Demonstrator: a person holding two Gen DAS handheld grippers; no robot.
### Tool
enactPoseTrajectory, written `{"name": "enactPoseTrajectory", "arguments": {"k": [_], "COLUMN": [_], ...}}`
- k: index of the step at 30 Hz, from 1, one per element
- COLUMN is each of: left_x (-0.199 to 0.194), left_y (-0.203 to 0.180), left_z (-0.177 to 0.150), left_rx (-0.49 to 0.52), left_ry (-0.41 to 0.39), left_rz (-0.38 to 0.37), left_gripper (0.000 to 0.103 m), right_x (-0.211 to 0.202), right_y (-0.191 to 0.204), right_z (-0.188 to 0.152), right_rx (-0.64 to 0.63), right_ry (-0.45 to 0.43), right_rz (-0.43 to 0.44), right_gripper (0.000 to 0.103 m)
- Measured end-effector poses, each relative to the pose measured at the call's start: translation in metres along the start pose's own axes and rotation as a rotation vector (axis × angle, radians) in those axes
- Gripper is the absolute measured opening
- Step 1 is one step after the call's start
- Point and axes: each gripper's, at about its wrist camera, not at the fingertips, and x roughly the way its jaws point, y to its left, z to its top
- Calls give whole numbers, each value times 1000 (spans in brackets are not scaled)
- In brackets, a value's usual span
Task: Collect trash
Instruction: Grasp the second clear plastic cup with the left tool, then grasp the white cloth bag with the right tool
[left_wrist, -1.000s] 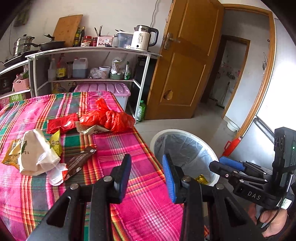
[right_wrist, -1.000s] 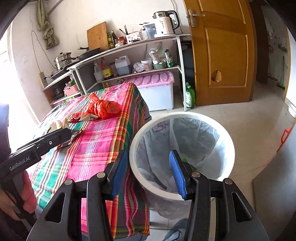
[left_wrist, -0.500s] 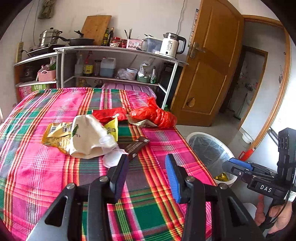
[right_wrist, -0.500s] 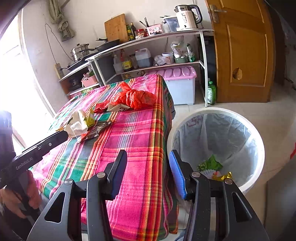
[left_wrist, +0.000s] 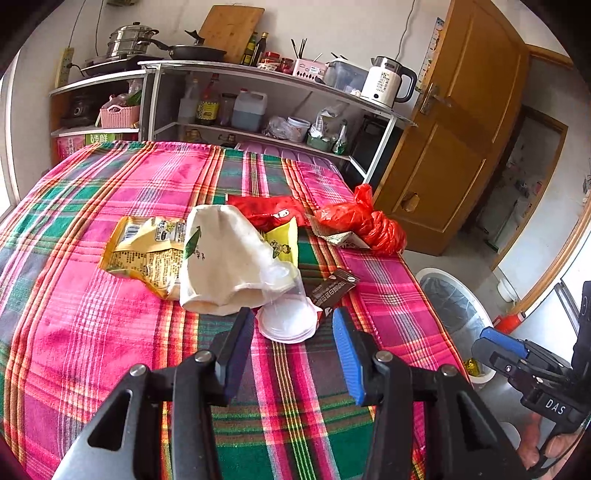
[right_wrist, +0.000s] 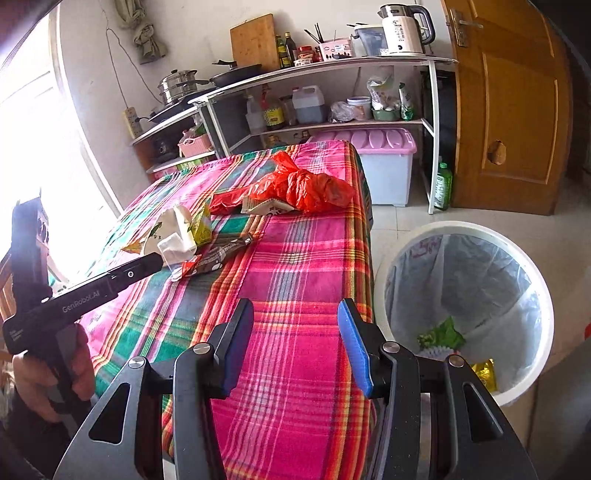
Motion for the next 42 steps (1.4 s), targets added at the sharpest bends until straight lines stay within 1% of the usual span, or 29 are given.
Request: {"name": "enactPoseTrajectory", "arguments": {"k": [6,13,15,16,20,24,30,38,42], "left_x": [20,39,40,40,32,18,-6,-27,-30], "left_y": [6,10,11,12,16,23,47,79,88], "left_z": [7,13,12,12,10,7,3,4,4], "left_rx": [-47,-87,-91,-94,-90,-79,-98,-128,-138], "left_ry": [41,87,92,93,68,37,-7,-59,-68], "left_rz": [9,-12,-29,-35,-60,-61,-36,-7,-7], "left_gripper": [46,45,36,34,34,34,34,34,34], "right_x": [9,24,29,31,43,54,75,101,118], "right_y": [5,12,16,18,26,37,58,103,119], "right_z": [6,14,16,18,24,30,42,62,71], "right_rx": [-8,-15,-18,-20,-29,-39,-70,-171,-204], "right_ry": [12,30,35,38,49,58,65,61,74], "right_rz": [1,-4,-2,-1,13,33,71,147,170], "right_gripper": [49,49,49,49,49,49,49,48,44]}}
